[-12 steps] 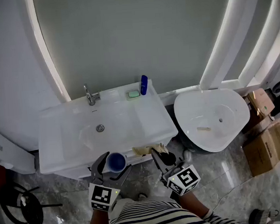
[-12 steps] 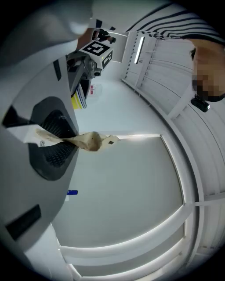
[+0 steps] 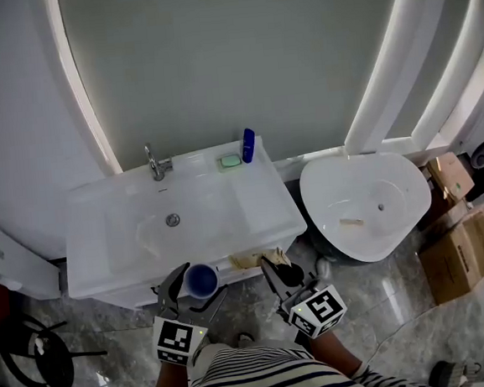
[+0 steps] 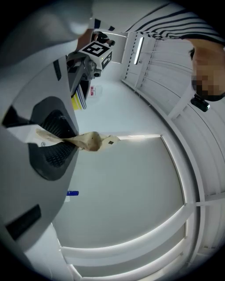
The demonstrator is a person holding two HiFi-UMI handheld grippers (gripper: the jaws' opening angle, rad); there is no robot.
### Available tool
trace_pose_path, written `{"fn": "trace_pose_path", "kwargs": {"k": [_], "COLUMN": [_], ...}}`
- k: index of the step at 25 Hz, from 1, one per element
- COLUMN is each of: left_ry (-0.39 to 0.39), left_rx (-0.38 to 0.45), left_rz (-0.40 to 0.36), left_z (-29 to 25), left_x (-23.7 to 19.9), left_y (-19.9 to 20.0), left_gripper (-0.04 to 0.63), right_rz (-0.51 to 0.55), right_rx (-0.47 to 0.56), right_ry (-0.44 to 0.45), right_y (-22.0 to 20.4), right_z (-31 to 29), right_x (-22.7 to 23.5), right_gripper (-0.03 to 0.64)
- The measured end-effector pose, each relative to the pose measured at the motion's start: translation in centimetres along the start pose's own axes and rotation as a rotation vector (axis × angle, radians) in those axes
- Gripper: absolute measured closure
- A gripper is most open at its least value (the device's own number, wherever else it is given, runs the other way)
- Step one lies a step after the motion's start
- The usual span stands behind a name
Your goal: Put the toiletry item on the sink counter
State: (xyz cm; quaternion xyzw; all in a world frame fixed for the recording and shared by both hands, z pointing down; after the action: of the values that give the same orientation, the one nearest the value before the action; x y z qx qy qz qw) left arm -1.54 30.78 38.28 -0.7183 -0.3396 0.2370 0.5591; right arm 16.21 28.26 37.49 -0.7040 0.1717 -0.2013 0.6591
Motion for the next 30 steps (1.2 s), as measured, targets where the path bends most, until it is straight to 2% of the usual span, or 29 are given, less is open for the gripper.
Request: {"fn": "trace_pose_path", "kwargs": {"k": [7, 30], "left_ry": [0.004, -0.001], "left_rx": [-0.005, -0.010], "left_rz": [0.002, -0.012], "left_z": [-0.1, -1.4], "left_x": [0.2, 0.4], "left_y": [-0.1, 0.7], "left_gripper": [0.221, 0.221], "right_rz": [-0.050, -0.080], "right_rx": [0.062, 0.082], "right_ry": [-0.004, -0.023], "right_y": [1.0, 1.7], "right_z": [0.5, 1.0], "right_x": [0.5, 2.3], "right_gripper": [0.586, 0.586]}}
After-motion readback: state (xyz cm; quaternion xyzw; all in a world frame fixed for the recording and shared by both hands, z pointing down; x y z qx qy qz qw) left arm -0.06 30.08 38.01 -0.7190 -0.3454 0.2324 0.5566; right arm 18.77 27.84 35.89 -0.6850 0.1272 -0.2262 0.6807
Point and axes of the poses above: the fingertips, and each gripper's own axes: z backward along the fingers, x to its right, y out of its top, the point moved 5 cm from there along z, backward along the fingers, and after that the axes turned 12 degrees about -y, right-handed, at the moved point
